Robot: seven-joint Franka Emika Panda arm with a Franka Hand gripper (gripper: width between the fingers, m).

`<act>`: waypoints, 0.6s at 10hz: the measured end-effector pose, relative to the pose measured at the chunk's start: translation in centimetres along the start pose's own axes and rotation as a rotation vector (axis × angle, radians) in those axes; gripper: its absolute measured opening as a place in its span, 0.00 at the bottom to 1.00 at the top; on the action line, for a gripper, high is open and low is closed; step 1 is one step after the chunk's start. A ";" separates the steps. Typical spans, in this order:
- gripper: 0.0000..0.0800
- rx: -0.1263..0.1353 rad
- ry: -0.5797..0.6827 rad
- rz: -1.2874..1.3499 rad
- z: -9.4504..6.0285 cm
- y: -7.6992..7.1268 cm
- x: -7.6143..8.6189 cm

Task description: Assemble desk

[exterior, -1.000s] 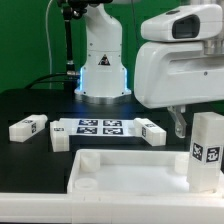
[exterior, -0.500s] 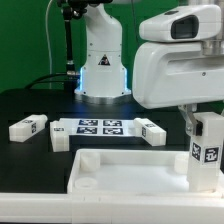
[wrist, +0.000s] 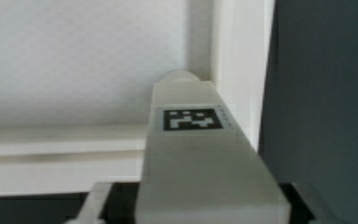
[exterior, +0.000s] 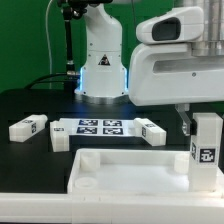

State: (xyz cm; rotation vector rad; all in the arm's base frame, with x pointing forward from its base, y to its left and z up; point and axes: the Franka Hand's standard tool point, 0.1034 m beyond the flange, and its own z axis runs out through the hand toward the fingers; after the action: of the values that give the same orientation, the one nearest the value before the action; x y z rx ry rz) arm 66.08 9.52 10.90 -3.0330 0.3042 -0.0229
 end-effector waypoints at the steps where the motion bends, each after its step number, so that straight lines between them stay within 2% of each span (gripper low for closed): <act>1: 0.36 0.002 0.005 0.105 0.0 0.0 0.0; 4: 0.36 0.017 0.016 0.400 0.1 0.2 0.1; 5: 0.36 0.036 0.008 0.547 0.0 0.4 0.2; 6: 0.36 0.037 0.004 0.686 0.1 0.3 0.1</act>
Offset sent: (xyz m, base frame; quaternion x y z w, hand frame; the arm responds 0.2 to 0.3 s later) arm -0.0095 0.0046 -0.0047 0.0067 -0.0123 0.2707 0.9626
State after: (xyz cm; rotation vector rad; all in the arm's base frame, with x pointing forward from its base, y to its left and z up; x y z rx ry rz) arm 66.11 9.20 10.79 -2.7218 1.2929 0.0147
